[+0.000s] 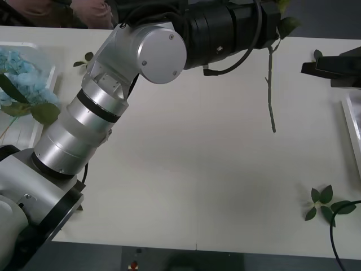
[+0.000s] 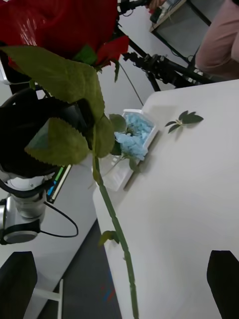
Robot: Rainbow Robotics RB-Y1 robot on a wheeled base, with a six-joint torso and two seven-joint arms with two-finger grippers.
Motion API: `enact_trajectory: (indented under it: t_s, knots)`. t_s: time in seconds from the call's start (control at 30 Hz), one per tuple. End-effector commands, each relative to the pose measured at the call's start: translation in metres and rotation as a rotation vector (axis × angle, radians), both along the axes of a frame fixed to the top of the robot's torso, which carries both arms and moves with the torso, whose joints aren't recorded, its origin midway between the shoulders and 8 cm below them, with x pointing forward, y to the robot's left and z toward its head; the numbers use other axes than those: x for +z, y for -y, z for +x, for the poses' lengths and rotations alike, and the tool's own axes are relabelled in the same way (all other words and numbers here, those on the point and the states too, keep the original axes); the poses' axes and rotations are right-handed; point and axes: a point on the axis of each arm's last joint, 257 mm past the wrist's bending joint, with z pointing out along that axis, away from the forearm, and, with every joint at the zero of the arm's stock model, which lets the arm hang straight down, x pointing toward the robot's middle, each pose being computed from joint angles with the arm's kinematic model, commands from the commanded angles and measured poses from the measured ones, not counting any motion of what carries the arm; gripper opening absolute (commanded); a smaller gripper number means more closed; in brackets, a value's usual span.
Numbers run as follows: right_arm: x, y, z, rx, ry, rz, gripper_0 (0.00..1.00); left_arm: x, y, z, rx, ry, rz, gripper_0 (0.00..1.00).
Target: Put the red flowers into the right box and the blue flowers into the left box
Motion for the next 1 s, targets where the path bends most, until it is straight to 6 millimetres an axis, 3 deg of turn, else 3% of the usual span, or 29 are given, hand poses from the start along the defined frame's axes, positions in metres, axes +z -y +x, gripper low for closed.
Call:
enact_trajectory:
  t_s: [0.03,0.5,0.57,0.63,0.7,1.0]
  knots:
    - [0.022,-0.019,0.007,0.019,0.011,0.029,1.00,0.041,0.006,-0.009,-0.027,0.025,-0.068,0.00]
    - [0.018,-0.077,0.016,0.093,-0.006,0.019,1.00,0.041,0.006,-0.011,-0.040,0.008,-0.079,0.00]
    - [0.018,-0.080,0.015,0.100,-0.008,0.016,0.74,0.041,0.006,-0.011,-0.040,0.008,-0.079,0.00]
    - [0.017,-0.083,0.015,0.105,-0.011,0.011,0.32,0.041,0.006,-0.011,-0.040,0.008,-0.079,0.00]
    - [0.015,-0.084,0.014,0.109,-0.018,0.009,0.02,0.041,0.006,-0.011,-0.040,0.008,-0.079,0.00]
    - [0.016,-0.085,0.010,0.123,-0.027,0.015,0.00,0.041,0.006,-0.011,-0.040,0.008,-0.079,0.00]
